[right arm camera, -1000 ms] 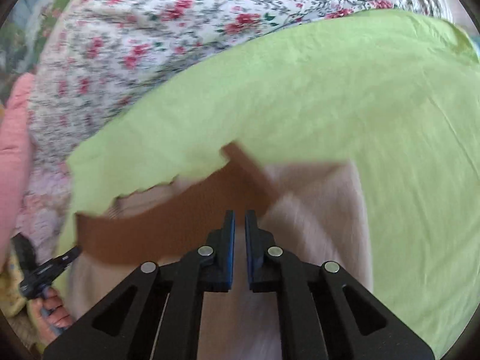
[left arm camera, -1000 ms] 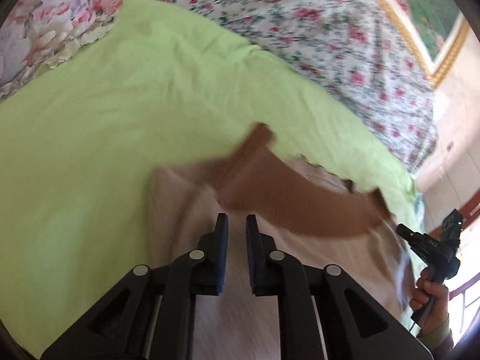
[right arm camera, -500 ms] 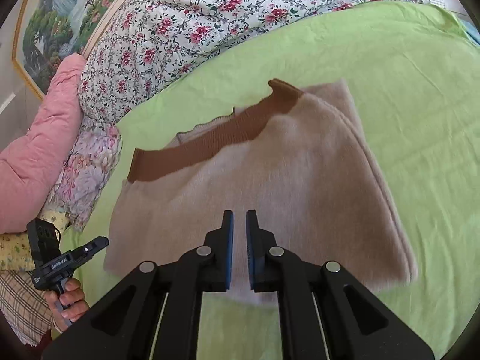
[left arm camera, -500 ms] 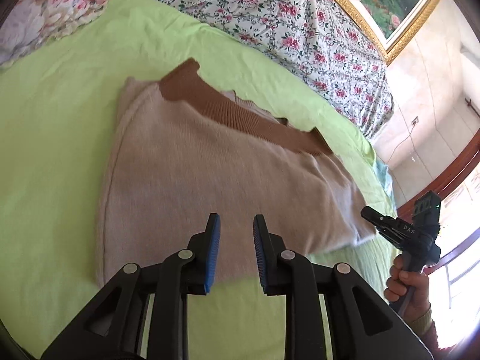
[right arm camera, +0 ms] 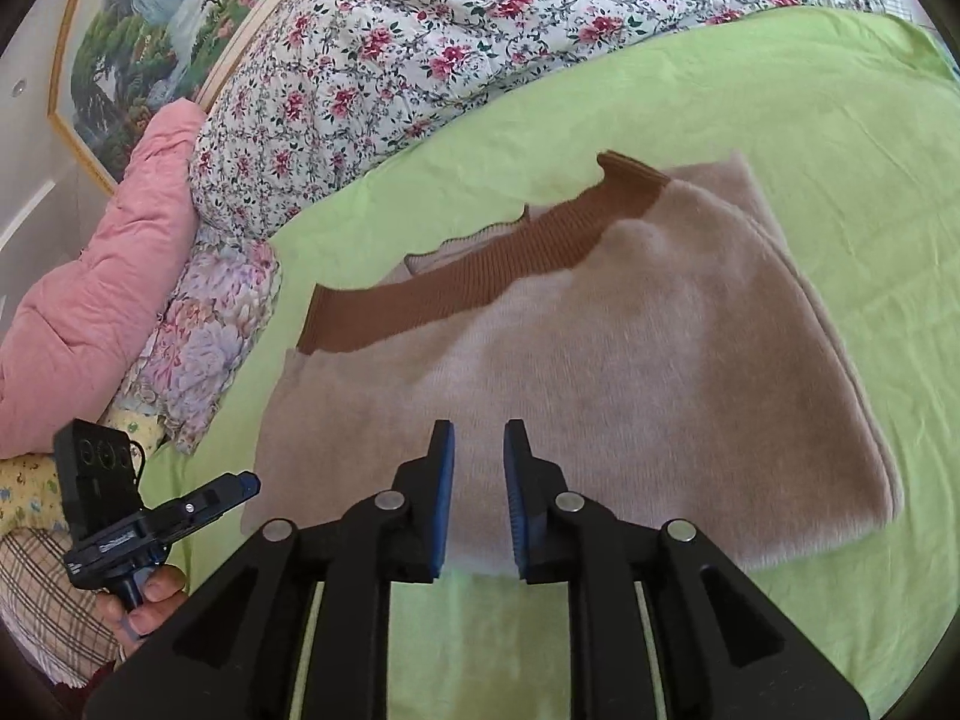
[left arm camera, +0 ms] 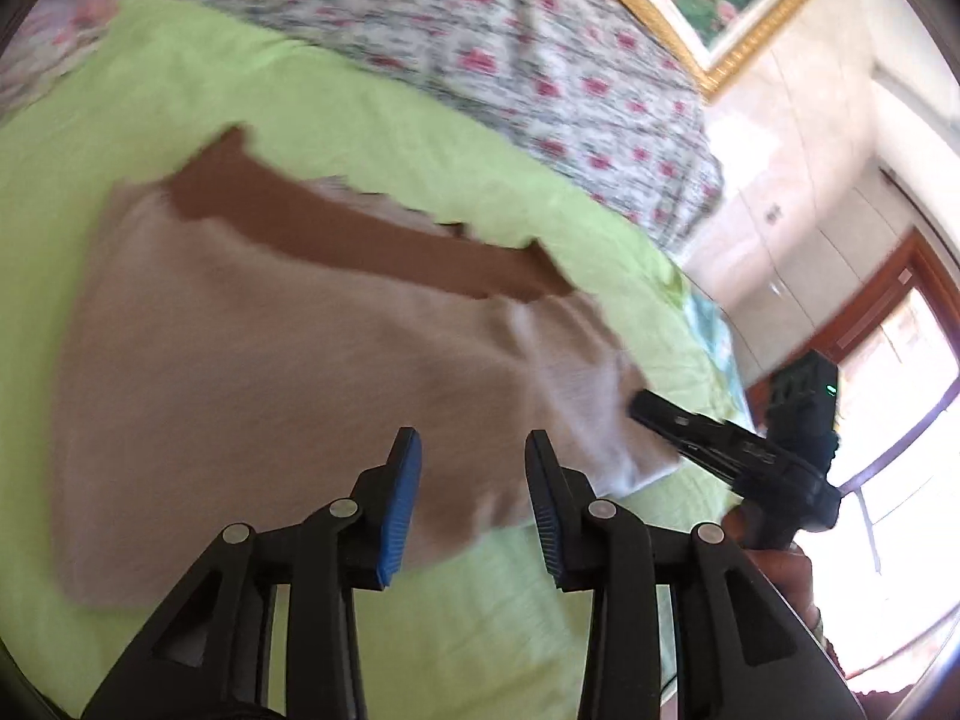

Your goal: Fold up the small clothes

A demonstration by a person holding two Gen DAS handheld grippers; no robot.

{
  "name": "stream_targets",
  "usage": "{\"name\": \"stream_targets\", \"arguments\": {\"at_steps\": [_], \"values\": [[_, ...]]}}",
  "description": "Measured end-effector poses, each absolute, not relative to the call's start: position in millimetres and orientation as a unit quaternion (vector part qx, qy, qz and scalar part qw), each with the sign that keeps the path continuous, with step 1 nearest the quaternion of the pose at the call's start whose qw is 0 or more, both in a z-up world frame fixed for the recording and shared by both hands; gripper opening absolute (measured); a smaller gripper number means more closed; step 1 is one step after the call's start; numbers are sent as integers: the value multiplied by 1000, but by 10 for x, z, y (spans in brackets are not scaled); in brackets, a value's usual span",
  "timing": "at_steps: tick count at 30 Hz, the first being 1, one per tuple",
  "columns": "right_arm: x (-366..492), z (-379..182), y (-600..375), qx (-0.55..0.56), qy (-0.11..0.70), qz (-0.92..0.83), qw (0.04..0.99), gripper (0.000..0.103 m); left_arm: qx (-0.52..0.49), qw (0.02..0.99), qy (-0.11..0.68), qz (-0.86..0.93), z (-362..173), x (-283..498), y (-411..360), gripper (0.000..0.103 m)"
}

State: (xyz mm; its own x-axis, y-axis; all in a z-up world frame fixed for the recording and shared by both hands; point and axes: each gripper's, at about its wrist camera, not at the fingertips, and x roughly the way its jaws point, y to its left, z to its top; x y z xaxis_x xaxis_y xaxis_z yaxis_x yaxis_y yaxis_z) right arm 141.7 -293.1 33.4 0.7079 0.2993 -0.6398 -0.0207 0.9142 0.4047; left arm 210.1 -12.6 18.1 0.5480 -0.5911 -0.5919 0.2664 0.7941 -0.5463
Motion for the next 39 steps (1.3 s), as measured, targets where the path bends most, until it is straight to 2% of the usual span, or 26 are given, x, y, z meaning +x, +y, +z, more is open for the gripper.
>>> {"name": "stream_targets", "arguments": {"at_steps": [1,3,4,5,6,15,16,17,19,22,25,27,30,33,35,39], "values": [[1442,347,-2958,183,369,78,908,22,-192,857,404,-255,202,2160,-219,36],[1485,382,-3062,170,362,49,915,34,-168,858,405,-267,230,2259,-441,36],[1504,403,-3125,159,359,30,919,50,-162,857,406,-272,235,2290,-517,36],[1514,431,-3202,144,353,4,925,62,-156,857,406,-276,238,2324,-592,36],[1525,455,-3281,130,346,-16,929,63,-152,857,406,-280,242,2352,-654,36],[1867,258,-3629,87,392,-46,915,63,-125,858,395,-305,99,2472,-924,34],[1888,242,-3601,76,396,-44,914,59,-128,857,400,-300,69,2504,-895,34],[1890,241,-3576,63,395,-48,915,40,-132,855,404,-298,47,2531,-871,34],[1846,257,-3611,65,391,-49,917,14,-138,853,407,-294,26,2577,-836,34],[1780,432,-3728,98,366,-43,924,9,-134,850,409,-302,33,2623,-879,34],[1754,449,-3824,104,361,-58,925,8,-89,845,454,-269,-182,2774,-1048,33],[1787,342,-3855,104,373,-67,919,8,-84,821,508,-247,-573,2923,-1091,18],[1815,211,-3903,113,386,-78,912,8,-136,816,498,-259,-587,2933,-916,11],[1747,236,-3965,141,379,-77,911,13,-169,811,497,-260,-520,2852,-730,11],[1675,295,-3985,148,374,-82,912,20,-164,817,491,-253,-477,2711,-624,12],[1472,443,-3979,168,349,-70,919,22,-171,832,478,-224,-391,2388,-431,21]]}}
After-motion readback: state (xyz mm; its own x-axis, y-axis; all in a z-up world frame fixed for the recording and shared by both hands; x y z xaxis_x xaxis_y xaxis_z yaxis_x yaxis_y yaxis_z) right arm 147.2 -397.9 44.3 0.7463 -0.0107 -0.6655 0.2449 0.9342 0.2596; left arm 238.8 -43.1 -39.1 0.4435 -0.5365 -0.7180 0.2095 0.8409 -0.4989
